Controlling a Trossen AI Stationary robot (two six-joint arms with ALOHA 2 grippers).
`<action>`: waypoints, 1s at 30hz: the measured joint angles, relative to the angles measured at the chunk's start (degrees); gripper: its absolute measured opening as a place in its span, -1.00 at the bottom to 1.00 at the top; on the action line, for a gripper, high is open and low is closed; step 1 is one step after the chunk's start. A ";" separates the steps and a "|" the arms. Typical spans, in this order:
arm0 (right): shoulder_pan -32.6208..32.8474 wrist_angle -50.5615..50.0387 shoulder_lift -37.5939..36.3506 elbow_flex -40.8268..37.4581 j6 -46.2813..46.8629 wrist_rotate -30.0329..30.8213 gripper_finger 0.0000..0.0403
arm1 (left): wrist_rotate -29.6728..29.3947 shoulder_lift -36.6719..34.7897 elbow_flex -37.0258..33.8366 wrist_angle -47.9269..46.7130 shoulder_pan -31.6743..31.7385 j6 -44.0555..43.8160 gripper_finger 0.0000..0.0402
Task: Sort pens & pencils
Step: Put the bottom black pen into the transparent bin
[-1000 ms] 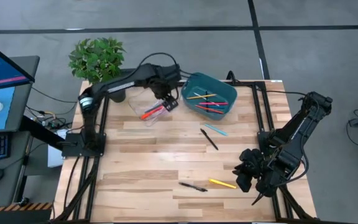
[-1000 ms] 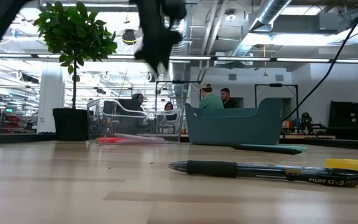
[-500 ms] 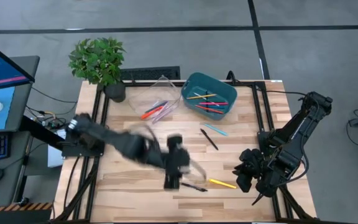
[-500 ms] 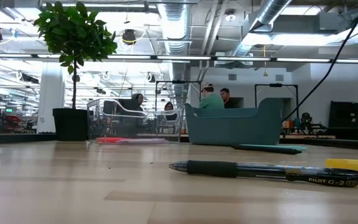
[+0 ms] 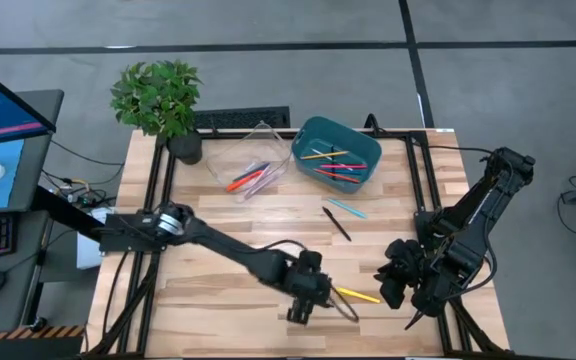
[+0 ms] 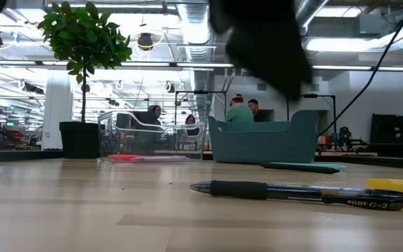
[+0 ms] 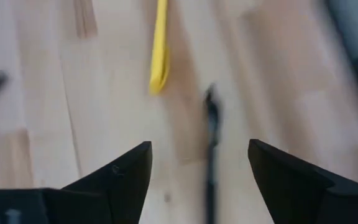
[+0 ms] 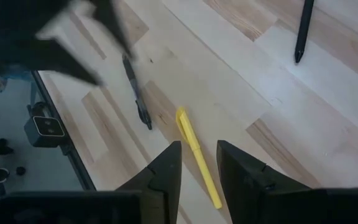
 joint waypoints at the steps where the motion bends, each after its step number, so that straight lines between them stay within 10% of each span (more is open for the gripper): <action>1: 0.00 0.00 -0.02 0.00 0.10 0.00 -0.39 | 0.90 1.12 0.00 -0.87 0.71 0.47 0.30; 13: 0.04 -0.46 -0.02 0.00 0.08 0.02 -0.39 | 3.57 10.69 0.44 -4.44 1.54 1.81 0.26; 23: 0.09 -0.55 0.00 0.00 0.08 0.15 -0.39 | 0.99 10.68 0.25 -7.98 1.87 -4.14 -0.83; 30: 0.09 -0.55 0.00 0.00 0.06 0.15 -0.39 | 1.44 8.25 -0.20 -8.13 2.26 -7.95 -0.89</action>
